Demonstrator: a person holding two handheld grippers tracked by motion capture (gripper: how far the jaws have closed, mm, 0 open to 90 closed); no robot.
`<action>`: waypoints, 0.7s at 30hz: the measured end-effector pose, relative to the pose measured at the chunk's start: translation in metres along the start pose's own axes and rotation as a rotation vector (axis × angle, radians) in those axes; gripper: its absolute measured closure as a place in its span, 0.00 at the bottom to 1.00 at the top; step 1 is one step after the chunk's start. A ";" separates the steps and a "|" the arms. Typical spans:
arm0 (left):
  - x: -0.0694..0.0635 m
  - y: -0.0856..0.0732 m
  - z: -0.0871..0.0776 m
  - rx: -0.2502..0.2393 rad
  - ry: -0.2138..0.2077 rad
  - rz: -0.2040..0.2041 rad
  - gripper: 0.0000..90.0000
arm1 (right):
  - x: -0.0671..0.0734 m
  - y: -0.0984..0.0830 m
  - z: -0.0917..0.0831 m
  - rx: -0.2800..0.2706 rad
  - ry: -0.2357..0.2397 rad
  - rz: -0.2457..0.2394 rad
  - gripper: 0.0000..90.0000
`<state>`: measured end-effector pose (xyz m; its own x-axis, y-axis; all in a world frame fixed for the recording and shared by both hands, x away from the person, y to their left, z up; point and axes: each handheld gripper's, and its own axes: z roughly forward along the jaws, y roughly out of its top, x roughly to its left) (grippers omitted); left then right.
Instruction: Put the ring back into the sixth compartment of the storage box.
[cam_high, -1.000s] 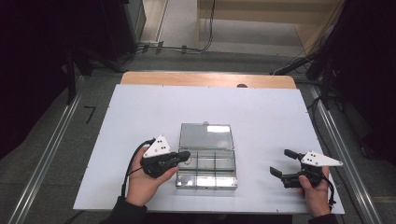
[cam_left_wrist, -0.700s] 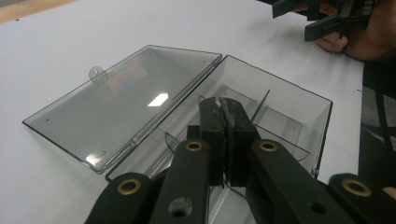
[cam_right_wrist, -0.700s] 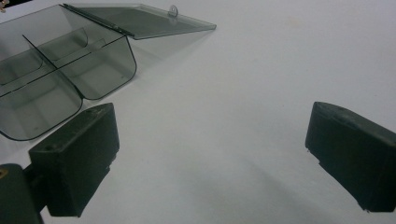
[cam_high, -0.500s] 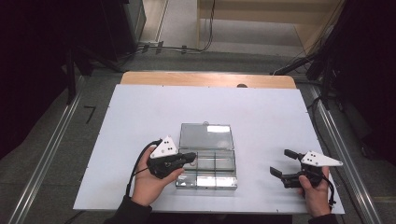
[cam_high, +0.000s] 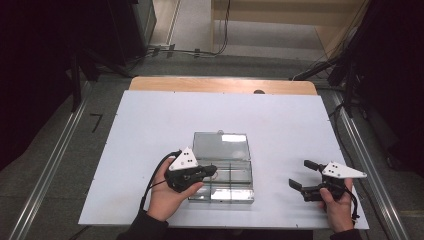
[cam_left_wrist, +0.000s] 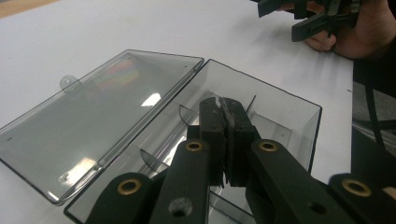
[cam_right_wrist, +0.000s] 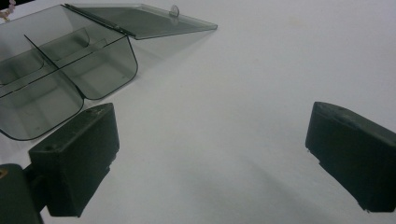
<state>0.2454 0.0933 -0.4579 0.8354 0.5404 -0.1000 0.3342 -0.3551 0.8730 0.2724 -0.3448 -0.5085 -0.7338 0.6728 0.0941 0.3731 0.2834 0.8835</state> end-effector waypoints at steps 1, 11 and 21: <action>0.000 0.000 0.001 -0.001 -0.001 0.001 0.98 | 0.000 0.000 0.000 -0.001 0.002 0.001 0.02; -0.003 0.003 0.009 0.000 -0.021 0.009 0.98 | -0.001 0.000 -0.001 -0.004 0.000 0.006 0.01; -0.006 0.009 0.022 0.016 -0.043 0.020 0.98 | -0.001 0.000 -0.001 -0.004 0.003 0.005 0.02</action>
<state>0.2526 0.0700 -0.4599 0.8602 0.4994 -0.1032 0.3235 -0.3779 0.8675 0.2723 -0.3458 -0.5082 -0.7335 0.6723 0.1000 0.3743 0.2768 0.8850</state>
